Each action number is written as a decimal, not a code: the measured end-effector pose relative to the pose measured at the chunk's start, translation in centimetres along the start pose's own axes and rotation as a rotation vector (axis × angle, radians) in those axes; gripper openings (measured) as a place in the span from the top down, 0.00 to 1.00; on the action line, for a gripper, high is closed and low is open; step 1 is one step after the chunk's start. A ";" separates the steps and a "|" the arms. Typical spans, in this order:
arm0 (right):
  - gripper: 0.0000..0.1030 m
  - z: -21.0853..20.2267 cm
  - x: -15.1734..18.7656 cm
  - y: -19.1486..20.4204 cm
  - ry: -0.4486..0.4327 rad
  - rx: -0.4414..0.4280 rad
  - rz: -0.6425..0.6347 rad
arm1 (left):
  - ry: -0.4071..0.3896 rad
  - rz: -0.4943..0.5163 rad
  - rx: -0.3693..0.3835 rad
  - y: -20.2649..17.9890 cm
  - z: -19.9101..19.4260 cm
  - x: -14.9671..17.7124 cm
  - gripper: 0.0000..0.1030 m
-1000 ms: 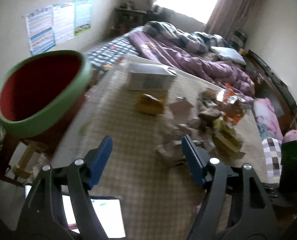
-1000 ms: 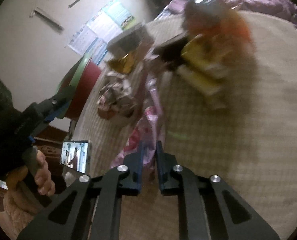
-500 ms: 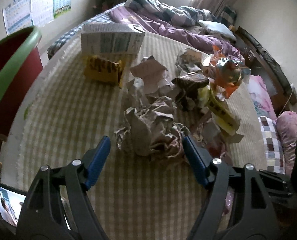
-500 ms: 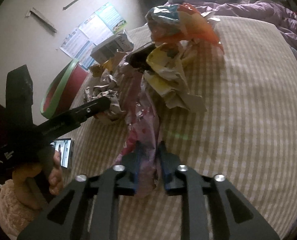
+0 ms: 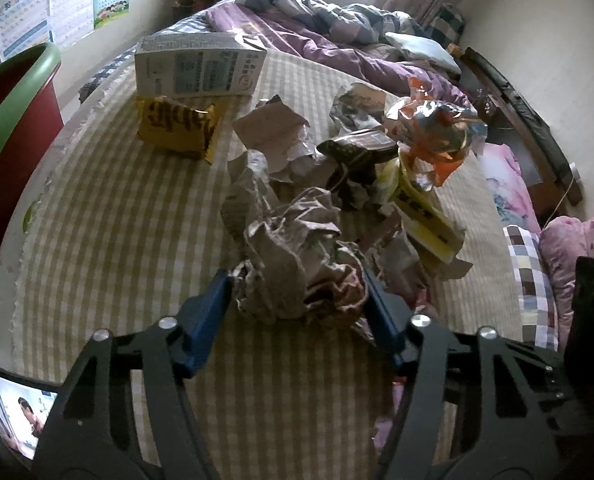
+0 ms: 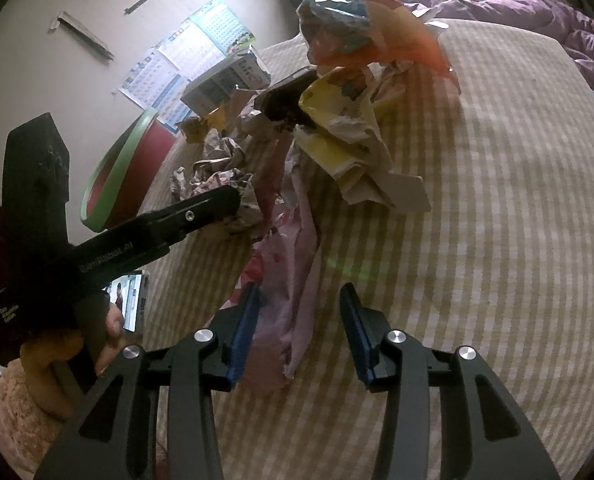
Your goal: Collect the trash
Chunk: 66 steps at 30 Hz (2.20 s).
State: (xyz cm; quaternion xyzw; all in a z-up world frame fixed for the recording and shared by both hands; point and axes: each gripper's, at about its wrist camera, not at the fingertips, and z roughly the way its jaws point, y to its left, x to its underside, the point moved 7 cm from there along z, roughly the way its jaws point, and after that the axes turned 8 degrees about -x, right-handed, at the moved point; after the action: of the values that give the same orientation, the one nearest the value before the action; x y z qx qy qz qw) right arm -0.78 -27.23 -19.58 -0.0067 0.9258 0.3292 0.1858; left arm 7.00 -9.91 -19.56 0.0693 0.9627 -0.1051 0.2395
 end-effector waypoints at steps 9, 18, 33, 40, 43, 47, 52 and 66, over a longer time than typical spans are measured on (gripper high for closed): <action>0.43 0.8 -1.7 0.7 -0.019 -0.025 0.024 | -0.016 -0.021 -0.009 0.6 -0.4 0.1 0.47; 0.38 2.1 -2.3 1.6 -0.002 -0.037 0.018 | -0.018 -0.019 -0.010 0.8 -0.3 0.2 0.47; 0.74 2.4 -3.0 4.3 -0.027 -0.026 -0.098 | -0.127 -0.026 -0.038 2.0 -3.9 -1.5 0.49; 0.74 0.9 -5.7 7.3 -0.114 -0.055 -0.157 | -0.254 -0.067 -0.137 6.9 -8.2 -4.2 0.49; 0.74 0.6 -7.1 8.8 -0.152 -0.073 -0.181 | -0.301 -0.118 -0.193 10.2 -10.4 -5.1 0.49; 0.74 0.4 -7.7 10.3 -0.170 -0.097 -0.202 | -0.339 -0.167 -0.251 13.6 -12.4 -5.6 0.49; 0.74 1.6 -8.6 12.2 -0.171 -0.118 -0.219 | -0.359 -0.214 -0.294 16.9 -13.8 -5.6 0.49; 0.73 4.9 -9.9 15.5 -0.162 -0.119 -0.216 | -0.337 -0.200 -0.265 19.3 -13.1 -5.8 0.49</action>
State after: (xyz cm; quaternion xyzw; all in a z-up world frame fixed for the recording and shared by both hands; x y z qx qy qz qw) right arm 7.98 -13.18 -10.17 -0.0909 0.8806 0.3608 0.2936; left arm 9.76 11.37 -8.76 -0.0768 0.9166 -0.0113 0.3922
